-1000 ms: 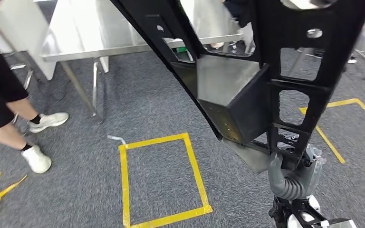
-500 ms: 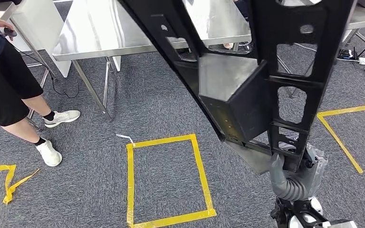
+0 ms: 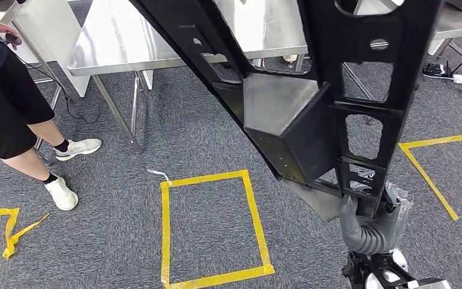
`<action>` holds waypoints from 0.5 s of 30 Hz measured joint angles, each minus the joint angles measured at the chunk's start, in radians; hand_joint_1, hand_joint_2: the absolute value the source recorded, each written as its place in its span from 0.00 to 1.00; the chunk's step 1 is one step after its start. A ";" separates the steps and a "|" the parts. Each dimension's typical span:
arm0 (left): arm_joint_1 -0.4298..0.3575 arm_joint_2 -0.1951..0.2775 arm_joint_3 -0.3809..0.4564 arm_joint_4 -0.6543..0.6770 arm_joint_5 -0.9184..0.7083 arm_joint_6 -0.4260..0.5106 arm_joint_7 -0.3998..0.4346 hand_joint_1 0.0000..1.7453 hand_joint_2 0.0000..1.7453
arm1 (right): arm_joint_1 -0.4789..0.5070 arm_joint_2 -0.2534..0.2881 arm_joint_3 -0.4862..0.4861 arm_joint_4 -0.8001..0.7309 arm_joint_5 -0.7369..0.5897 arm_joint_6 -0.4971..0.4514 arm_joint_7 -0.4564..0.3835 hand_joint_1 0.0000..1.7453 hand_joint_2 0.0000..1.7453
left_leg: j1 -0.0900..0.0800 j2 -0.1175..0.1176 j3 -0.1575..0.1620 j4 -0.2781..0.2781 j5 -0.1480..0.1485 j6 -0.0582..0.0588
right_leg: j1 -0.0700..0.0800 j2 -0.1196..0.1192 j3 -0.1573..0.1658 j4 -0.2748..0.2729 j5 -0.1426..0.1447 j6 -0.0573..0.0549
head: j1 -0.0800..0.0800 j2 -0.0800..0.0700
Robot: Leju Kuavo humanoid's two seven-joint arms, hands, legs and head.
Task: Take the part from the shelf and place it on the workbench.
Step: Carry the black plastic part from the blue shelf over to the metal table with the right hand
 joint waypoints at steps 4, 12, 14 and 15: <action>0.000 0.000 0.000 0.000 0.000 0.000 0.000 0.00 1.00 | 0.000 0.000 0.000 0.000 0.000 0.000 0.000 1.00 1.00 | -0.002 0.000 0.000 0.001 0.000 0.000 | -0.002 0.000 0.000 0.000 0.000 0.000 | 0.000 0.000; 0.000 0.000 0.000 0.000 0.001 0.000 0.000 0.00 1.00 | -0.001 0.001 0.000 -0.001 0.007 0.000 0.000 1.00 1.00 | 0.000 -0.001 0.009 -0.016 0.006 0.017 | -0.009 -0.001 0.008 -0.018 0.007 0.011 | -0.001 0.000; 0.000 -0.001 0.001 0.000 0.001 0.001 0.000 0.00 1.00 | -0.004 0.001 0.000 -0.004 0.014 0.000 0.000 1.00 1.00 | 0.008 -0.001 0.036 -0.061 0.025 0.033 | -0.006 -0.002 0.006 -0.004 -0.006 0.014 | 0.000 0.000; 0.000 -0.002 0.001 0.000 0.001 0.001 0.000 0.00 1.00 | -0.006 0.001 0.000 -0.006 0.016 0.000 0.000 1.00 1.00 | 0.014 -0.002 0.049 -0.080 0.034 0.036 | -0.004 -0.003 -0.010 0.033 -0.026 0.011 | 0.001 0.000</action>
